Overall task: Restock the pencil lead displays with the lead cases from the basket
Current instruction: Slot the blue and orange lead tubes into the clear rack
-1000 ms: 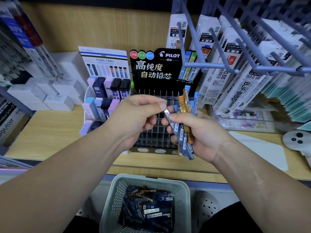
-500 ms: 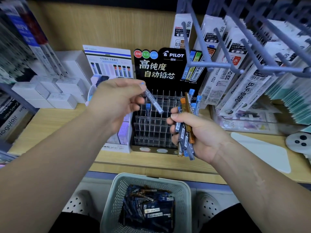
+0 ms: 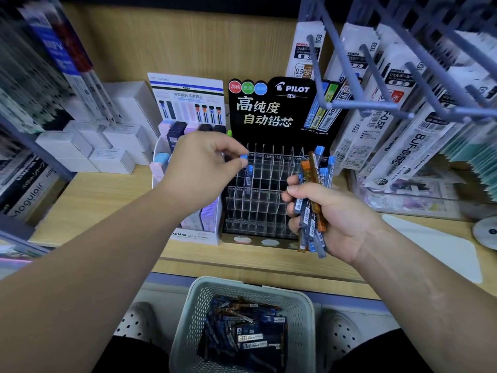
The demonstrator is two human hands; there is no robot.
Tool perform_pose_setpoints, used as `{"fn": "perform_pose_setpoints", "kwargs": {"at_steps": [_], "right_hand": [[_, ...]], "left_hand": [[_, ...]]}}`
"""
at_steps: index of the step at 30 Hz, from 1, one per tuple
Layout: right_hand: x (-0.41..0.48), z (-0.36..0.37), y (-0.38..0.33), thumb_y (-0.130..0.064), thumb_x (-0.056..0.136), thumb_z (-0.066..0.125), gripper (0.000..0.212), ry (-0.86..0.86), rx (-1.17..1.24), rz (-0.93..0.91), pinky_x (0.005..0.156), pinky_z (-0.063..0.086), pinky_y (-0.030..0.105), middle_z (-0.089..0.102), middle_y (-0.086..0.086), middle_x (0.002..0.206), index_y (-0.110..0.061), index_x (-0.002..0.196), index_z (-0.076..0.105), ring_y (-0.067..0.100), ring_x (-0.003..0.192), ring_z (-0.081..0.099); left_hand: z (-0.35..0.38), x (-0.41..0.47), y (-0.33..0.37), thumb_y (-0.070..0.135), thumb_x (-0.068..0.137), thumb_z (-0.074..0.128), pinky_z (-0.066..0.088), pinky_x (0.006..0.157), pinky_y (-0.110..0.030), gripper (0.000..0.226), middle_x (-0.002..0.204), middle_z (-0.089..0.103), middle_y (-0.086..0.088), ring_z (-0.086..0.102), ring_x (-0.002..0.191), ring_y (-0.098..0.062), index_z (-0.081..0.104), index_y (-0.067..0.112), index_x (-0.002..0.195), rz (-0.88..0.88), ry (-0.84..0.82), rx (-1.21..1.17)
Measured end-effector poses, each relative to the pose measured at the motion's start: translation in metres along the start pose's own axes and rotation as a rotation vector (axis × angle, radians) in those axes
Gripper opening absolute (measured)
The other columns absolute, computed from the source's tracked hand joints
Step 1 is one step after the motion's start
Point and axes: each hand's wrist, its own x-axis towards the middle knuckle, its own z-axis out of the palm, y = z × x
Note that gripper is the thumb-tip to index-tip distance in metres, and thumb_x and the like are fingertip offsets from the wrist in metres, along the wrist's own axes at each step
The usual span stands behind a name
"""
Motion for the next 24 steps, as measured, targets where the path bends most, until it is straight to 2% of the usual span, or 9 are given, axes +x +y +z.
{"fn": "perform_pose_setpoints", "kwargs": {"at_steps": [8,12,14,16,18,21,24], "right_hand": [[-0.001,-0.004,-0.002,-0.003,0.087,0.069,0.013,-0.010,-0.024,-0.004,0.047,0.048,0.023,0.070,0.007,0.080,-0.014,0.093,0.071,0.014,0.061,0.062],[-0.002,-0.004,-0.002,-0.003,0.086,0.071,0.013,0.000,-0.034,-0.016,0.048,0.049,0.024,0.071,0.008,0.082,-0.014,0.093,0.073,0.015,0.061,0.063],[-0.001,-0.004,-0.002,-0.003,0.086,0.071,0.014,-0.002,-0.033,-0.017,0.049,0.049,0.024,0.071,0.008,0.082,-0.014,0.094,0.073,0.014,0.061,0.063],[-0.001,-0.004,-0.001,-0.002,0.086,0.071,0.014,-0.007,-0.033,-0.016,0.049,0.049,0.024,0.071,0.008,0.082,-0.014,0.094,0.073,0.014,0.061,0.063],[-0.001,-0.005,-0.001,-0.002,0.086,0.070,0.015,-0.021,-0.048,-0.021,0.049,0.049,0.025,0.070,0.009,0.081,-0.014,0.094,0.073,0.015,0.061,0.062],[-0.003,-0.004,0.000,-0.001,0.080,0.072,0.019,-0.101,-0.077,-0.003,0.049,0.047,0.025,0.067,0.008,0.077,-0.014,0.094,0.073,0.015,0.061,0.061],[-0.004,-0.004,0.001,-0.002,0.070,0.079,0.028,-0.189,-0.152,0.016,0.049,0.046,0.026,0.064,0.007,0.074,-0.015,0.093,0.074,0.016,0.061,0.060]], "left_hand": [[0.001,0.005,-0.002,0.013,0.086,0.076,0.036,0.055,-0.005,0.008,0.055,0.056,0.034,0.050,0.050,-0.001,0.078,0.015,0.093,0.106,0.007,0.083],[0.000,0.006,-0.008,0.013,0.084,0.078,0.036,0.059,-0.004,0.009,0.053,0.055,0.028,0.053,0.056,0.006,0.079,0.015,0.093,0.166,-0.009,0.162],[0.004,0.005,-0.011,0.012,0.083,0.079,0.043,0.066,-0.009,0.009,0.065,0.059,0.025,0.054,0.063,0.010,0.080,0.016,0.091,0.237,-0.012,0.222],[0.008,0.005,-0.015,0.013,0.079,0.081,0.052,0.070,-0.026,0.008,0.078,0.066,0.011,0.056,0.069,0.004,0.080,0.016,0.087,0.318,-0.007,0.300],[0.010,0.005,-0.016,0.017,0.075,0.082,0.055,0.065,-0.037,0.007,0.082,0.067,0.003,0.063,0.074,-0.014,0.079,0.016,0.081,0.368,0.021,0.390],[0.013,0.004,-0.016,0.019,0.073,0.083,0.053,0.055,-0.040,0.009,0.079,0.062,0.002,0.063,0.071,-0.024,0.074,0.017,0.073,0.385,0.021,0.509],[0.014,0.003,-0.017,0.022,0.072,0.084,0.050,0.051,-0.037,0.016,0.075,0.057,0.002,0.060,0.064,-0.028,0.069,0.016,0.074,0.410,0.000,0.597]]}}
